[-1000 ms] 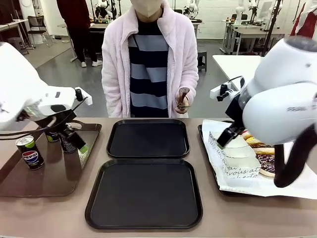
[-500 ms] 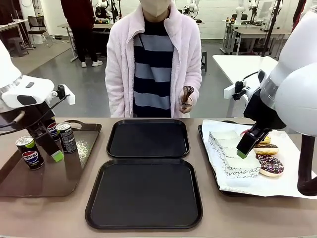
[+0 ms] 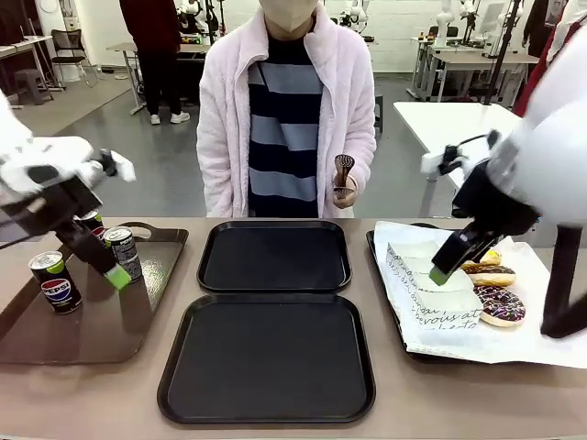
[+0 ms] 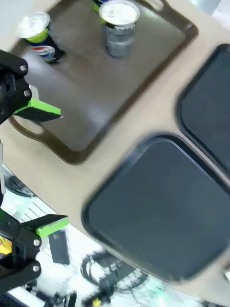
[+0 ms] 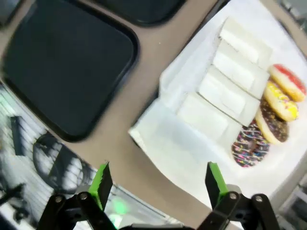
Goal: Set up donuts and drinks on trays.
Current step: Pick up one Pepsi coke and place it on the Flat Tray.
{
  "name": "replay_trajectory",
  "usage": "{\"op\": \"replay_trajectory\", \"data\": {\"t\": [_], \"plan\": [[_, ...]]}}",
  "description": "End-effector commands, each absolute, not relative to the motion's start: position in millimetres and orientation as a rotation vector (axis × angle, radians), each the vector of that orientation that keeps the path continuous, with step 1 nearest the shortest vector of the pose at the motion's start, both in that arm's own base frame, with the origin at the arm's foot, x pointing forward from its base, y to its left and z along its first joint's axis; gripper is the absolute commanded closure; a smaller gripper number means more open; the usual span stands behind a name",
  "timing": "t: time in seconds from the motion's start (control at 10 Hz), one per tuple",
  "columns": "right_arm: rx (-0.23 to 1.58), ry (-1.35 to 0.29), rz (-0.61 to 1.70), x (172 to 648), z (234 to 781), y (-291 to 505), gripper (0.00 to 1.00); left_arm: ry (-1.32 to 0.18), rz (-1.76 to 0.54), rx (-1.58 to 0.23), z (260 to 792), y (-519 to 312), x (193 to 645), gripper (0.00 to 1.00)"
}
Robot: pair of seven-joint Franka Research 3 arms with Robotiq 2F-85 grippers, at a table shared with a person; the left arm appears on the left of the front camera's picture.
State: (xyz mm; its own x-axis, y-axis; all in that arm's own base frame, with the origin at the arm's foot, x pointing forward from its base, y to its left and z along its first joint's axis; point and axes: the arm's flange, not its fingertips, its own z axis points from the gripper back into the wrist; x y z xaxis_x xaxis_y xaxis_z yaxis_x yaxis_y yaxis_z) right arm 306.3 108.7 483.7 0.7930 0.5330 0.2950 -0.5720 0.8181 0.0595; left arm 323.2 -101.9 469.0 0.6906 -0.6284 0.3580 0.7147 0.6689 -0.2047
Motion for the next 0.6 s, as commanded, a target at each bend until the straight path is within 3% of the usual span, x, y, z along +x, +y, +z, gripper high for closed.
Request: {"op": "replay_trajectory", "data": {"t": [0.0, 0.2, 0.5], "plan": [[0.627, -0.396, 0.416, 288.0, 447.9, 36.6, 0.0, -0.364, -0.657, -0.891, 450.3, -33.2, 314.6, 0.0], [0.953, -0.491, 0.274, 281.2, 442.6, -27.7, 0.0, -0.42, -0.534, -1.233, 444.7, 17.6, 317.0, 0.0], [1.179, -0.464, 0.117, 275.4, 425.6, -126.0, 0.0, -0.483, -0.381, -1.466, 426.2, 85.2, 318.2, 0.0]]}}
